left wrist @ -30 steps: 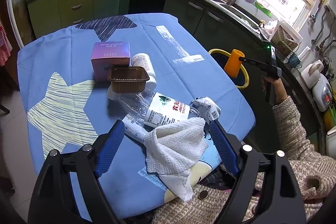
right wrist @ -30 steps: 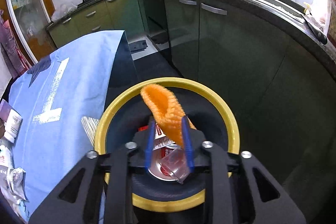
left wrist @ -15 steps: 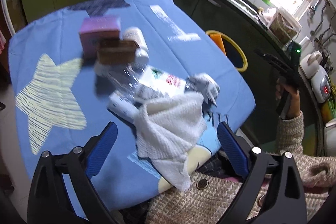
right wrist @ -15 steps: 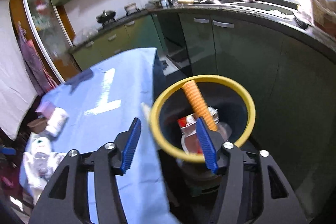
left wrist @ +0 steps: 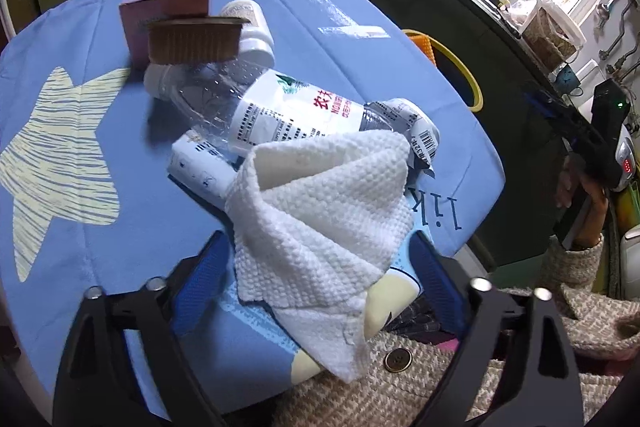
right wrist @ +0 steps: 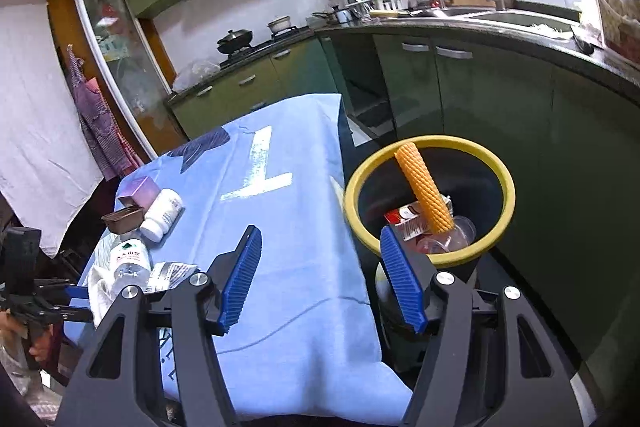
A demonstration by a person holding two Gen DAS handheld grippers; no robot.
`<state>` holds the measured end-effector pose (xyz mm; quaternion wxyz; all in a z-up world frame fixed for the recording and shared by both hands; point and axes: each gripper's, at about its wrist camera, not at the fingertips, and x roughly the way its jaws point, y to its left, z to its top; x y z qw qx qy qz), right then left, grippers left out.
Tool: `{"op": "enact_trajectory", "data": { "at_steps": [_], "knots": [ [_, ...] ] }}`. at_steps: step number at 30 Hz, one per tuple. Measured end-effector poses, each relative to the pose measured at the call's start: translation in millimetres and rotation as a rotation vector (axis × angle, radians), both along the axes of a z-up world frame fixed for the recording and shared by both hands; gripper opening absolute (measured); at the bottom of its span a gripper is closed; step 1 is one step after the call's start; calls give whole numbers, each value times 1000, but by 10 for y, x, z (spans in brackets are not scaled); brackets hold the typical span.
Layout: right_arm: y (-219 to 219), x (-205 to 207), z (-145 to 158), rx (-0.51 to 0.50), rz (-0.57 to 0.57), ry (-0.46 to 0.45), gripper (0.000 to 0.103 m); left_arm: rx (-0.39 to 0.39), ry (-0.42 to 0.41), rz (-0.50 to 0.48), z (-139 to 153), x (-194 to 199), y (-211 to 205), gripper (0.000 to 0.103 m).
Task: Collect trash
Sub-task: 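Grasp the white towel with the left gripper, then carry the white towel over the bin and open the left gripper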
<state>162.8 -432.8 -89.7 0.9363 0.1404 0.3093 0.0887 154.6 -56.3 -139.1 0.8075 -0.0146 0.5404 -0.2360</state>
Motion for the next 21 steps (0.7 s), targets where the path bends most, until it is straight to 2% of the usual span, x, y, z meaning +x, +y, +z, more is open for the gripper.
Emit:
{"op": "enact_trajectory", "data": {
  "at_steps": [2,7,11,12,16,21],
  "knots": [
    [-2,5,2,2,0,-1,62,-10,18,-10,-41,11,-20,63],
    [-4,21,11,9,4,1,62,10,12,-6,-55,8,-4,42],
    [7,30,7,9,9,1,62,1,-3,4,18,-37,70,12],
    [11,31,7,9,12,2,62,2,-11,3,44,-57,81,8],
    [11,27,6,10,13,1,62,-9,-67,-18,253,-187,120,5],
    [8,10,10,11,7,-2,62,-62,-110,-68,646,-338,123,6]
  ]
}}
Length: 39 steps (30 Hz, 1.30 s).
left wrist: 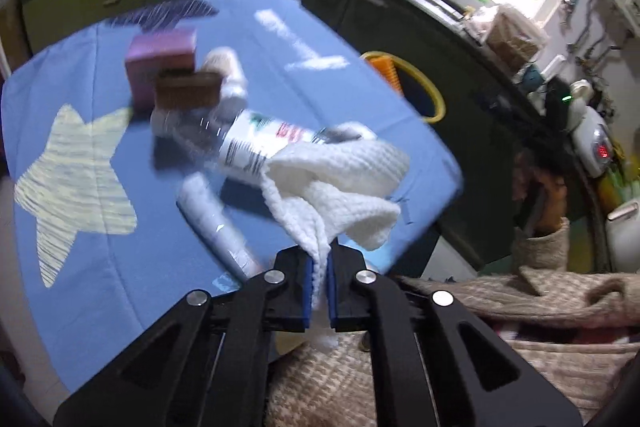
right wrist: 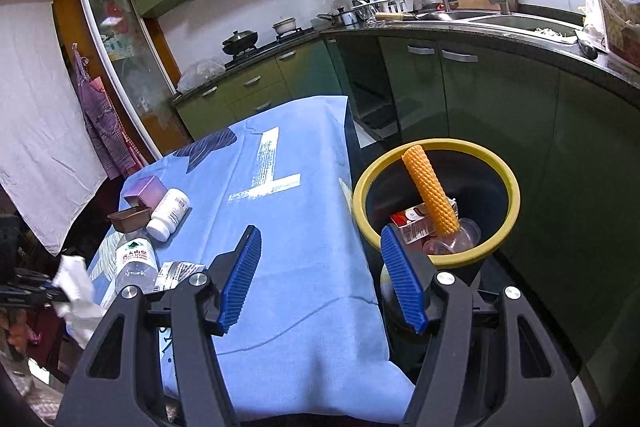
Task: Collect trash
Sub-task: 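Carry the white towel over the bin and open the left gripper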
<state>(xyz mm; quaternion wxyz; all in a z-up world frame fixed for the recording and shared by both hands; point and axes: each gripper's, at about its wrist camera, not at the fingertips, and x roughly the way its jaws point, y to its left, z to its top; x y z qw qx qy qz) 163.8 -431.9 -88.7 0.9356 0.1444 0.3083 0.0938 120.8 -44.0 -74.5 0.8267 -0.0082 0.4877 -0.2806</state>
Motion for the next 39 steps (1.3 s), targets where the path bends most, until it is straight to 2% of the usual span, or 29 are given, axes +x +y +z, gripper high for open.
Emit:
{"op": "enact_trajectory", "data": {
  "at_steps": [3,8,11,15,19,23,29,35,36,37,38,39],
  "knots": [
    [-34,-25,20,5,-7,-9,62,-28,-45,-32,293,18,-62,6],
    [-129,-114,61,13,-34,-33,62,-50,-122,-117,701,289,-408,6],
    [-220,-173,104,9,-61,-46,62,-48,-152,-164,811,603,-758,6],
    [-390,-281,175,7,-113,-73,62,-61,-109,-263,822,1054,-1399,6],
    [-627,-401,187,17,-175,-88,62,-46,-79,-335,729,1451,-2155,6],
    [-881,-497,148,43,-228,-89,62,-17,-55,-356,463,1862,-2896,6],
    [-1211,-582,53,85,-295,-82,62,28,16,-334,-40,2389,-3630,6],
    [-1376,-595,-31,115,-323,-73,63,58,29,-316,-423,2665,-4095,7],
    [-1341,-618,-39,116,-322,-72,63,70,38,-314,-477,2688,-4136,8],
    [-1344,-616,-41,116,-322,-71,65,74,52,-319,-517,2708,-4154,19],
    [-1344,-609,-43,116,-321,-69,66,80,80,-326,-566,2715,-4174,40],
    [-1336,-597,-44,116,-318,-66,66,78,92,-322,-580,2711,-4161,48]
  ]
}}
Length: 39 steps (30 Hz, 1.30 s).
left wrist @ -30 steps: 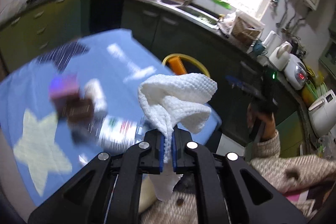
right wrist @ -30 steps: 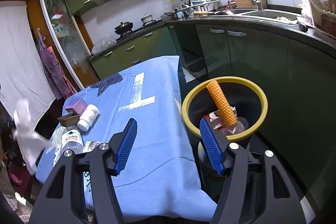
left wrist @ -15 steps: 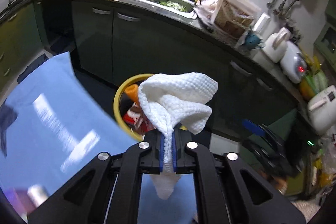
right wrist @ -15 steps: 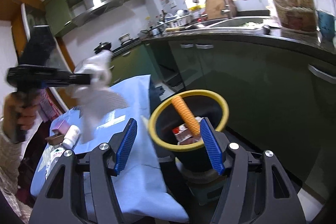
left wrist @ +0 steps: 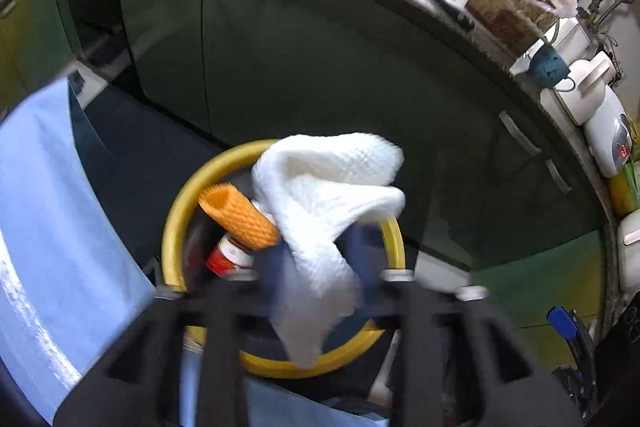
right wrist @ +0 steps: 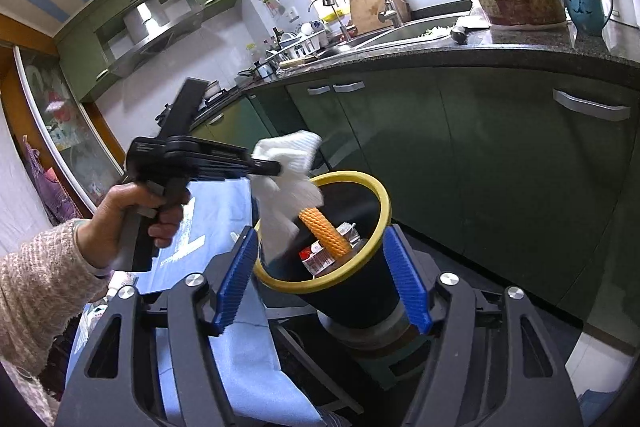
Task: Collect trash
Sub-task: 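Carry the white towel over the bin and open the left gripper, then grasp the silver snack wrapper with the right gripper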
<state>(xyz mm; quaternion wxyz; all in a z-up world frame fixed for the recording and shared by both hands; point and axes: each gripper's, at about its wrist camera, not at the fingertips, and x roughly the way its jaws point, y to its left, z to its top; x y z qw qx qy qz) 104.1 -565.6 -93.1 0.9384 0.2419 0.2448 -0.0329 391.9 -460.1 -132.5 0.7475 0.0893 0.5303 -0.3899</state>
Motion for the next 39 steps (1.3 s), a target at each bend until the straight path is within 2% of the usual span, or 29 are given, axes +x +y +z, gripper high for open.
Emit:
{"op": "enact_trajectory", "data": {
  "at_steps": [1,5,8,10,13,16,19,22,26,28,33,36,39],
  "knots": [
    [8,20,3,0,3,2,66,-3,-3,4,13,-5,22,57],
    [100,82,54,-4,17,1,66,-35,-49,-4,251,-107,221,58],
    [232,110,131,-24,39,-4,66,-127,-65,21,583,-216,572,58],
    [329,140,182,-39,55,-5,67,-200,-106,47,837,-335,868,59],
    [534,217,250,-66,99,3,67,-299,-204,110,1215,-565,1516,66],
    [791,355,287,-63,179,20,68,-397,-332,207,1508,-852,2378,76],
    [1136,502,305,-101,245,54,68,-417,-493,323,1628,-1090,3127,78],
    [1585,682,321,-143,339,89,68,-406,-651,473,1629,-1266,3833,83],
    [2128,874,322,-184,463,136,68,-407,-751,639,1526,-1351,4588,83],
    [2341,950,292,-189,516,166,68,-377,-793,732,1435,-1334,4914,83],
    [2881,1092,102,-238,620,289,68,-324,-827,894,1190,-1220,5387,83],
    [3060,1106,-37,-257,675,344,68,-306,-836,974,1057,-1164,5499,84],
    [3225,1130,-178,-258,714,388,66,-251,-835,1045,893,-1083,5533,85]
  ]
}}
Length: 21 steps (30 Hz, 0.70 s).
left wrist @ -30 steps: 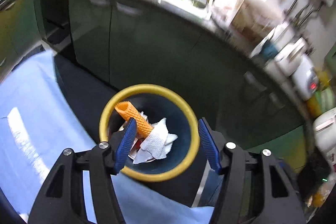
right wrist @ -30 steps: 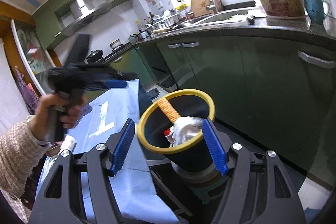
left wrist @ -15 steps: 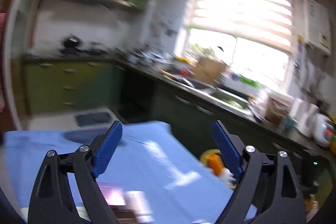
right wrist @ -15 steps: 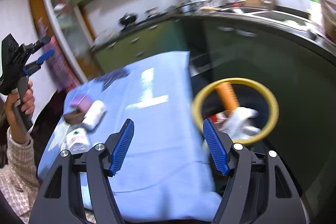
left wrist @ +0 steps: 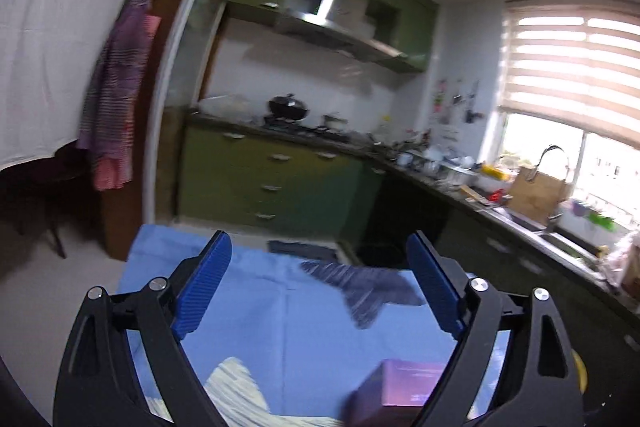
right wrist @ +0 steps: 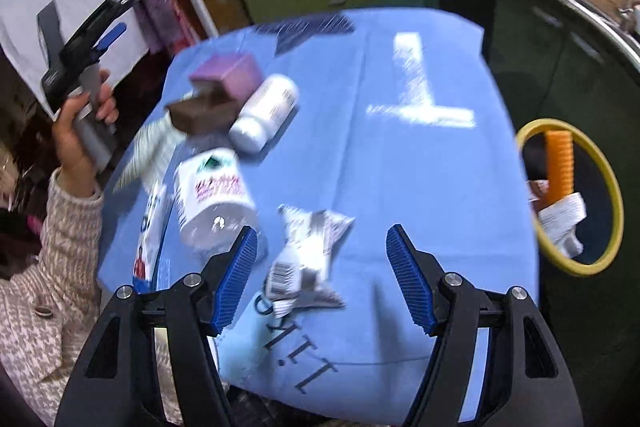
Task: Collect trash
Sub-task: 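Grasp the silver snack wrapper with the right gripper, then carry the silver wrapper over the bin and open the right gripper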
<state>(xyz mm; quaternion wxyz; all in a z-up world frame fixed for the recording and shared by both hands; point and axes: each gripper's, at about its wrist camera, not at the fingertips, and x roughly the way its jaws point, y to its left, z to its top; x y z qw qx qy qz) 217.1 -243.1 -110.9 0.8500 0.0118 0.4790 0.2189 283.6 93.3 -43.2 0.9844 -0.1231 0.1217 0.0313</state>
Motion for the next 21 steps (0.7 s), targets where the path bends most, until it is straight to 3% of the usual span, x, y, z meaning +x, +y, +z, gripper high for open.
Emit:
{"op": "enact_trajectory", "data": {
  "at_steps": [4,10,17,21],
  "knots": [
    [106,29,-111,-17,7,43,61,-29,53,2,-72,93,46,85],
    [202,150,-255,-60,-16,81,59,-24,57,10,-86,68,49,85],
    [286,220,-366,-79,-8,89,31,-35,80,-5,-164,95,19,86],
    [228,206,-298,-73,-16,59,30,-30,89,-10,-182,114,1,86]
  ]
}}
